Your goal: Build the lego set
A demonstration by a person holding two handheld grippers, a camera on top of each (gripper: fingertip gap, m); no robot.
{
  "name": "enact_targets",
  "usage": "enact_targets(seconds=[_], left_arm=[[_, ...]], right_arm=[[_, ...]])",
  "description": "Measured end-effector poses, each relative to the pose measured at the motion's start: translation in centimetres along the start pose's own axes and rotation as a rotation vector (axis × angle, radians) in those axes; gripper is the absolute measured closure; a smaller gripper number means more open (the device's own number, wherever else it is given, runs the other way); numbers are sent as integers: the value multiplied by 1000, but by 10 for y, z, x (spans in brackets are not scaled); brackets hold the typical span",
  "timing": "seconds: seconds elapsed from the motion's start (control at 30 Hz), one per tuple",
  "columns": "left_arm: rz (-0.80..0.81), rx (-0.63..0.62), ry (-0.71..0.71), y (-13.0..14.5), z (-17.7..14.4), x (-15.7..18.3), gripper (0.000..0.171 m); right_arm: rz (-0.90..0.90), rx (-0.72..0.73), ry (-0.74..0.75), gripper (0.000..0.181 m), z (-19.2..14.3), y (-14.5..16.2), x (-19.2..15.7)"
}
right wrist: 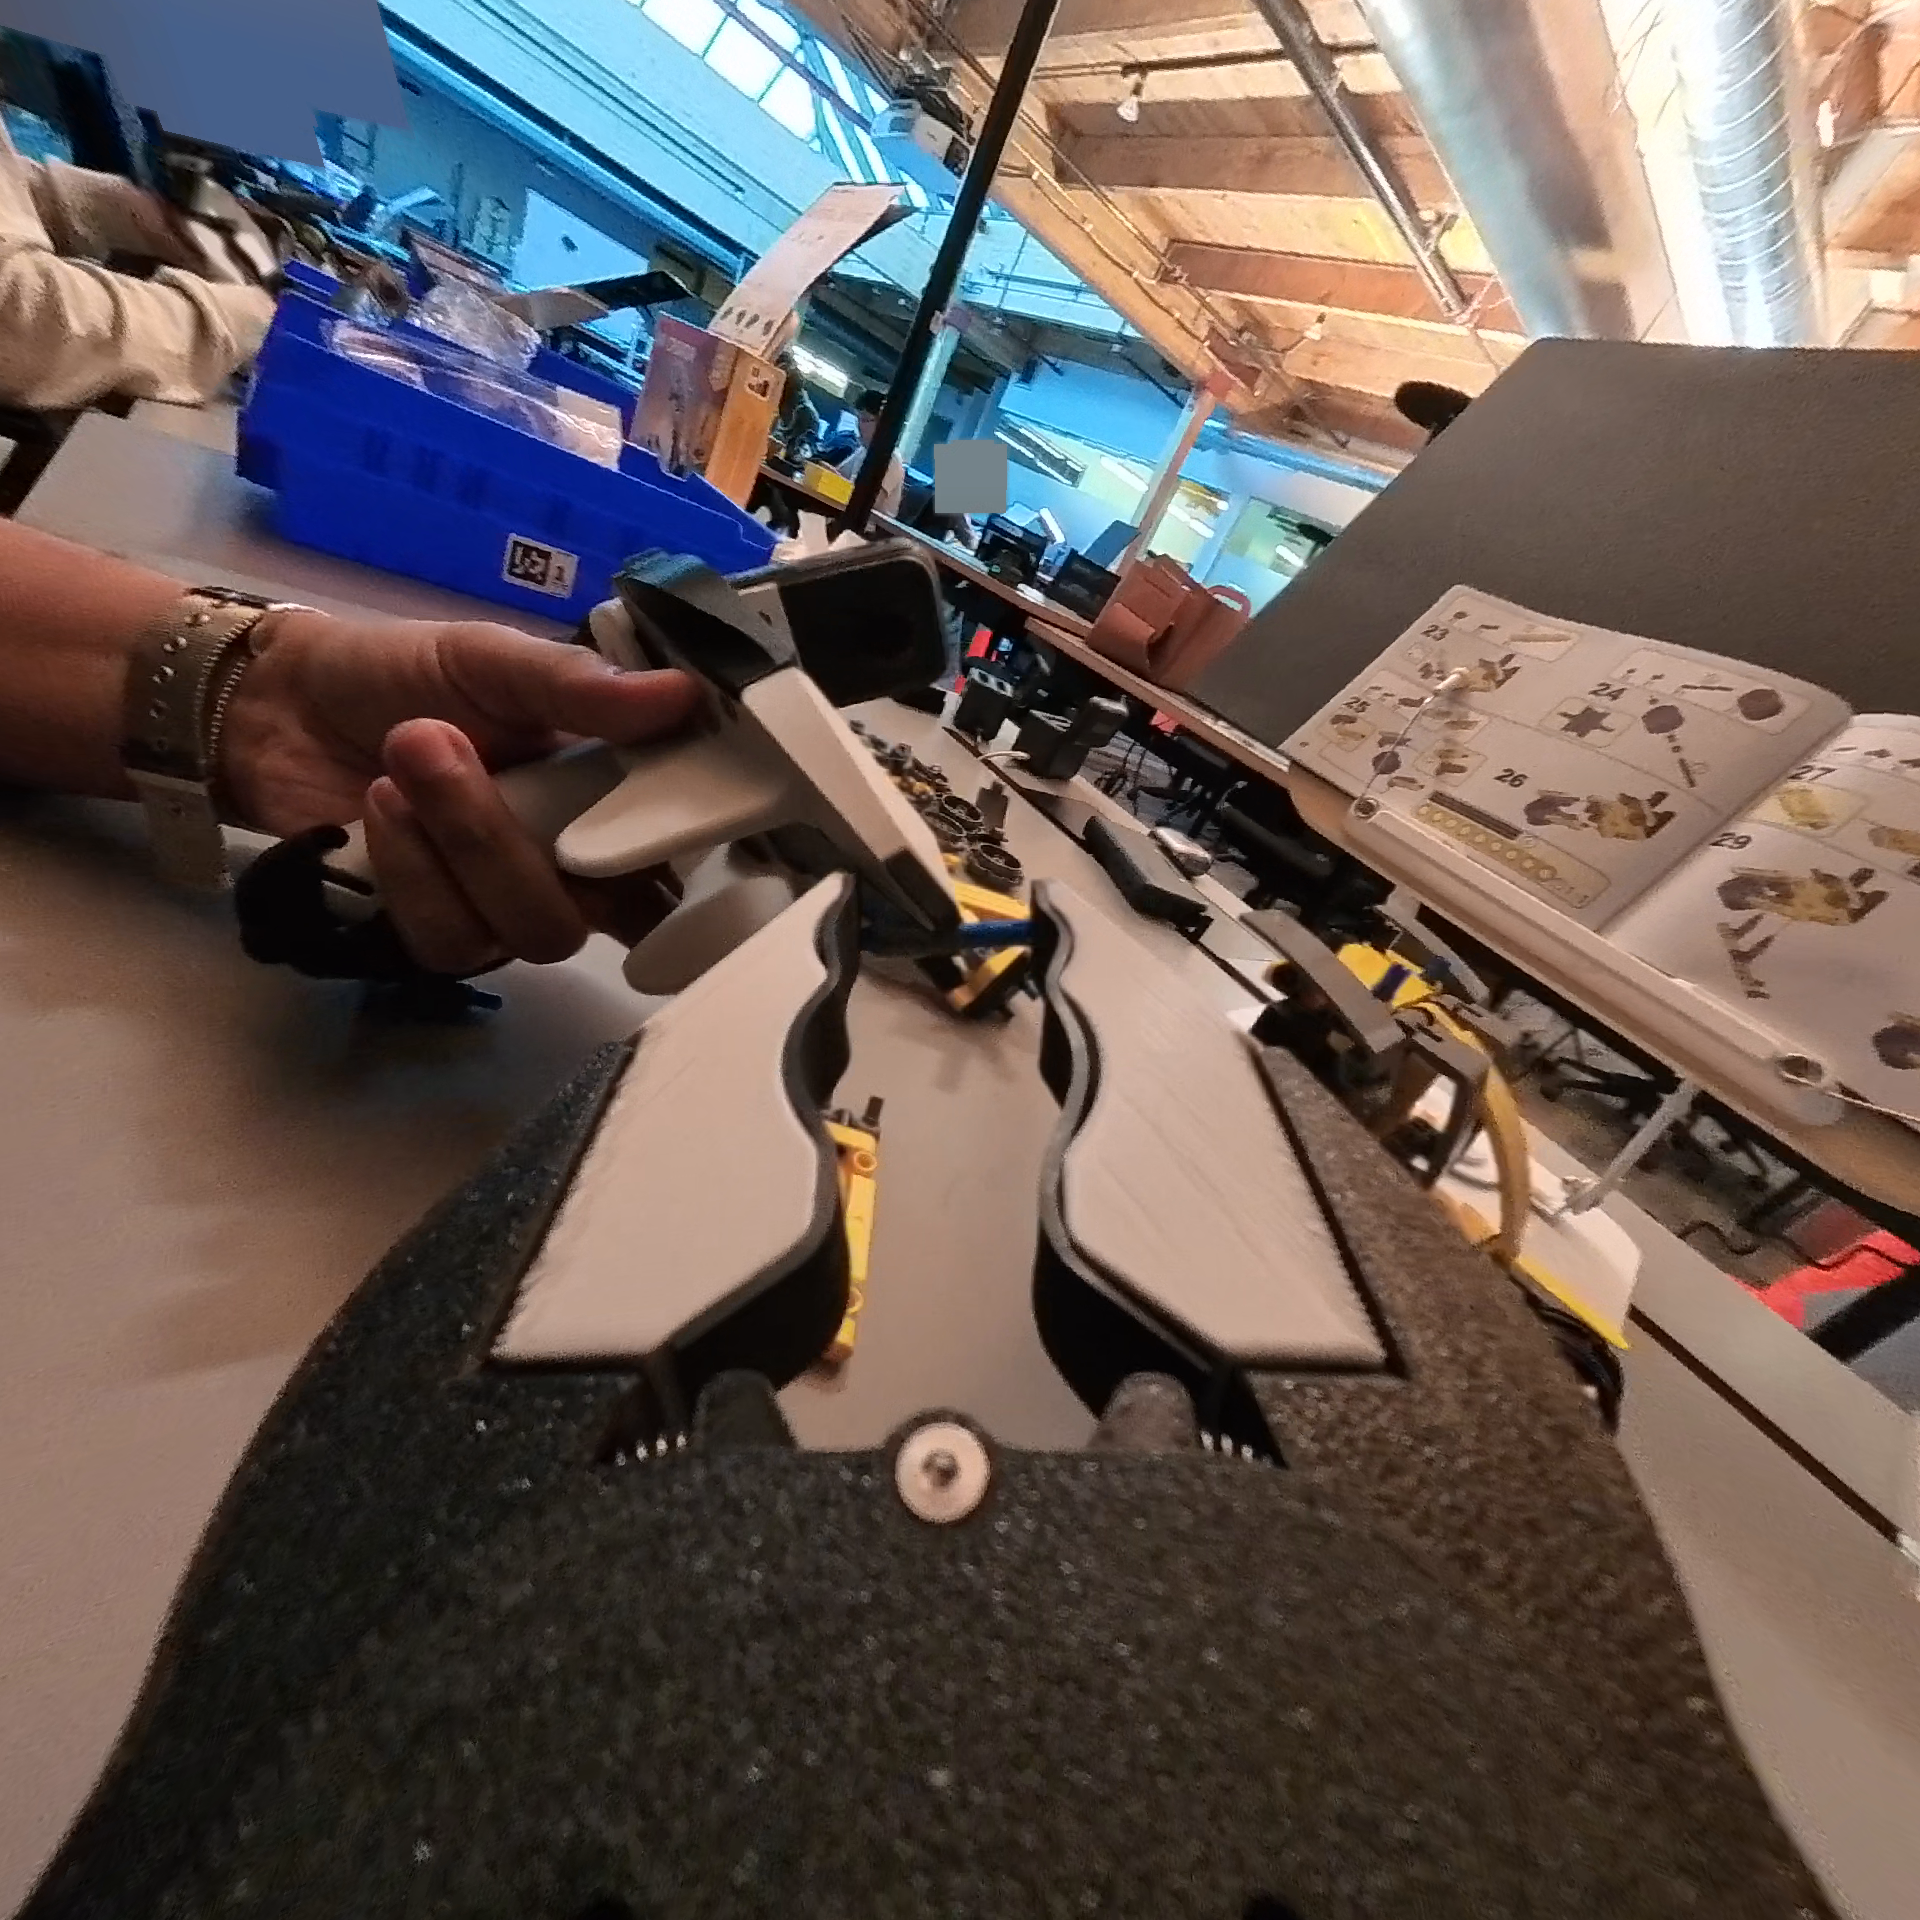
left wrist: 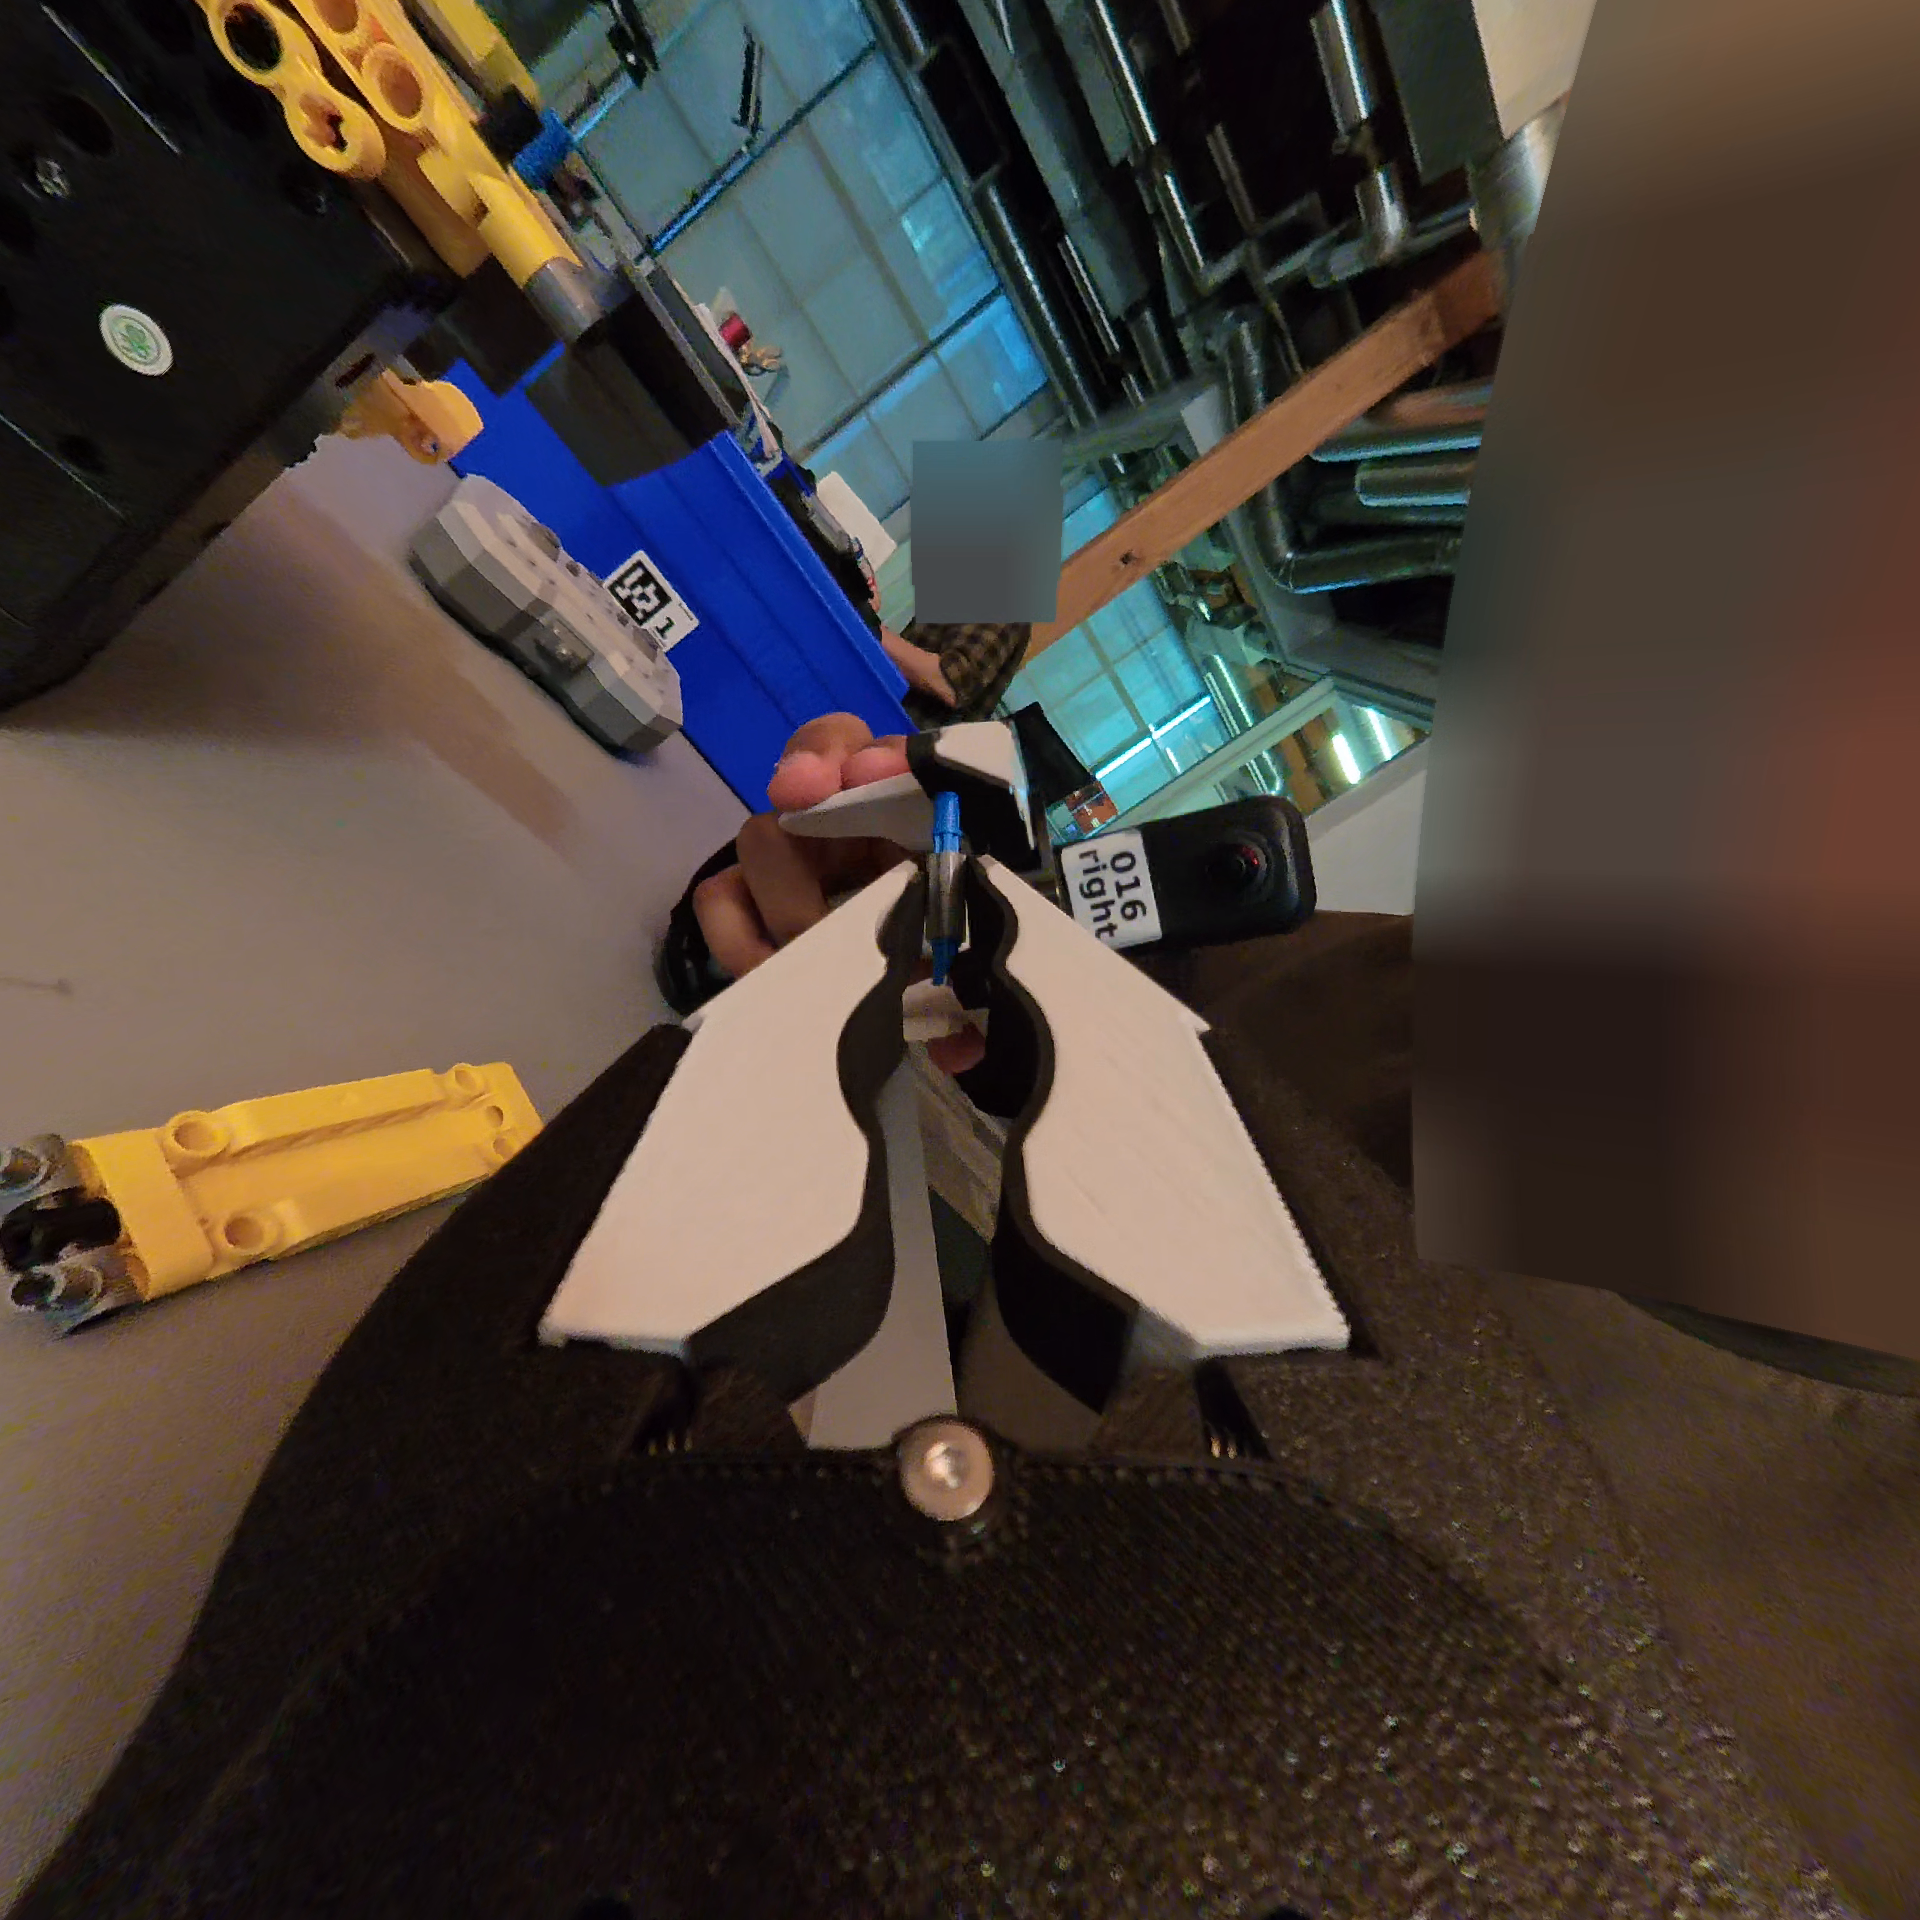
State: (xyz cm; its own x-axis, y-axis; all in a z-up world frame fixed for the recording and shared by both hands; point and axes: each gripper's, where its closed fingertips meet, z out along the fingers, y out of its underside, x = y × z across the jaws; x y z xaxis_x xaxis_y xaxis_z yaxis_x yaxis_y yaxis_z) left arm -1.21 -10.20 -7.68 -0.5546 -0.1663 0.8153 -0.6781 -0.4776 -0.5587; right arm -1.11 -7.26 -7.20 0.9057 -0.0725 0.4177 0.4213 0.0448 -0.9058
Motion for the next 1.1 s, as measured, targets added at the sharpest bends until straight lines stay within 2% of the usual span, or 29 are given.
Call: enact_targets(seconds=[0.27,0.4,0.47,0.6,1.1], left_arm=[[1,-24,4,3,0,1,168],[-57,13,39,-3,-4,2,168],[-66,19,45,-4,-5,2,169],[-49,-7,43,1,-1,3,170],[-36,-36,30,5,-1,2,170]], right_arm=[[-7,4,-33,151,-2,0,-4],[-52,-11,-27,134,0,2,-6],[-68,-20,-23,132,1,4,-7],[-66,-7,-12,143,-1,2,-5],[20,-60,-136,146,-4,5,-12]])
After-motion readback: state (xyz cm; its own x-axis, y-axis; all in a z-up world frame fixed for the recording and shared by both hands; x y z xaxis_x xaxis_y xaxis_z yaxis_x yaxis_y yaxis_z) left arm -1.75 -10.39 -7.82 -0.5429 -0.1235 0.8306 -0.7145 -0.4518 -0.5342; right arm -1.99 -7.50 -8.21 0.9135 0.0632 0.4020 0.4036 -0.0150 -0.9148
